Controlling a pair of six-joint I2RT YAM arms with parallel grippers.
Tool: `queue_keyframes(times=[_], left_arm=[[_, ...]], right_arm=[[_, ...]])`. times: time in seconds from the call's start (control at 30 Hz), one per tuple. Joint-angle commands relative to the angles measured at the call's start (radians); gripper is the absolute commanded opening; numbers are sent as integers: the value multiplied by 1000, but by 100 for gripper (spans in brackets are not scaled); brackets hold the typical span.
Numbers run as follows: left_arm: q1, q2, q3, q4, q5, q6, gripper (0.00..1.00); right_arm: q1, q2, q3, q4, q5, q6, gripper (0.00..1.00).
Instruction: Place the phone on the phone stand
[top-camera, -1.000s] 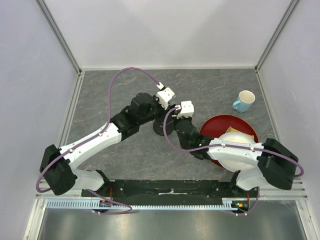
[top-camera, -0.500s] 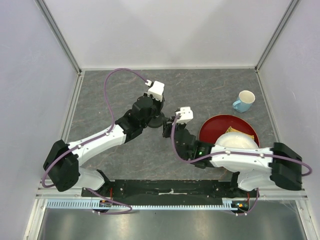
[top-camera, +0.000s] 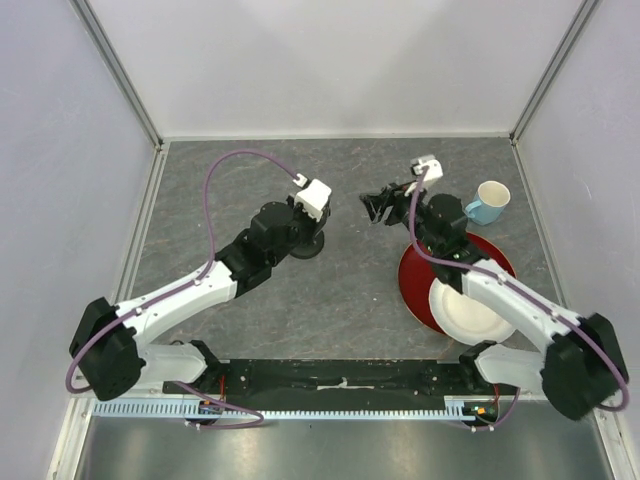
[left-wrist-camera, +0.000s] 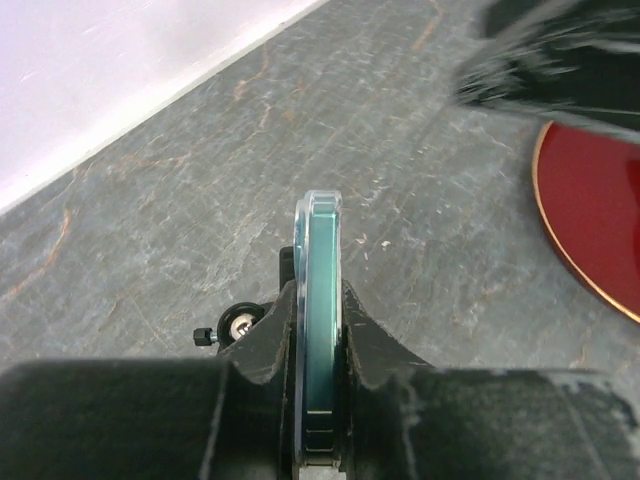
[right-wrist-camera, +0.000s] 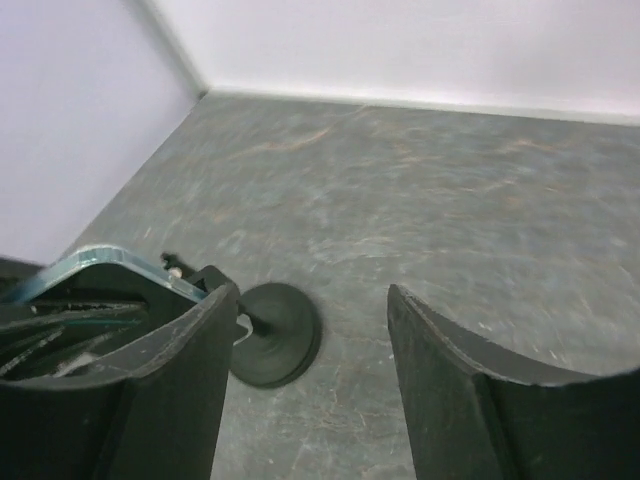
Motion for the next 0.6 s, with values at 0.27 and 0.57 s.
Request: queue_keyframes(times=[0.27, 0.57], left_arm=[[6, -93, 42, -139, 481, 249, 2], [75, -89, 96, -168, 608, 193, 2]], right_arm=[[-175, 276, 57, 297, -1015, -296, 93], [-241, 288, -48, 387, -1169, -250, 93]])
